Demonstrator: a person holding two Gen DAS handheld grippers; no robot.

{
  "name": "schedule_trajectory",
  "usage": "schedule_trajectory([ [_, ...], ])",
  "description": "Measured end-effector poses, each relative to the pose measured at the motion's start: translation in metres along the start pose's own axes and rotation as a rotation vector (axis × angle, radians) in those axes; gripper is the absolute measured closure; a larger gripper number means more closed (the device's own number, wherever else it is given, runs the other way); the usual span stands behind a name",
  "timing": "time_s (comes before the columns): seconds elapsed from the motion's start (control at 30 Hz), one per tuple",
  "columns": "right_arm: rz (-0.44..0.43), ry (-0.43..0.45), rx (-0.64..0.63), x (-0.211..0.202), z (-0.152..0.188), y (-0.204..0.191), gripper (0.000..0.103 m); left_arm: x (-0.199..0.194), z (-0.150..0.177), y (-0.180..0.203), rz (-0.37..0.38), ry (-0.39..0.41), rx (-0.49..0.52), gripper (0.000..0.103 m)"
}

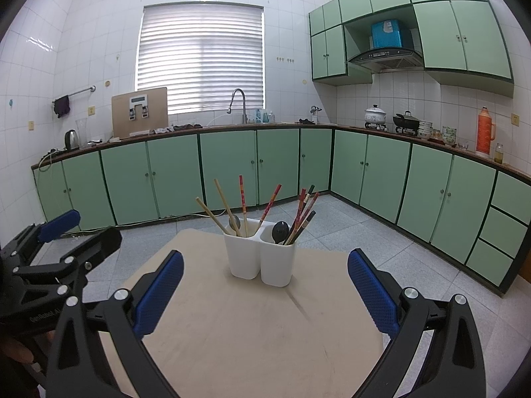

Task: Organize utensils

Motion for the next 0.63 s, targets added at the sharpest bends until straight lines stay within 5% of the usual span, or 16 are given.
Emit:
schedule_trajectory([
  [0.63, 0.003, -0.006, 0.002, 0.0028, 0.0031, 0.0010, 0.006, 0.0032, 0.0029, -0.0017, 0.001, -0.009, -0.012, 0.008],
])
Point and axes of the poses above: each gripper's, at about its wrist camera, not at the fingertips, and x roughly the way its jaws point, y to its right, z to its underside, the point moved 3 cm from there along x, roughly the way its jaws point, and after that the axes turned 9 degrees about -z, right-handed, at the moved point
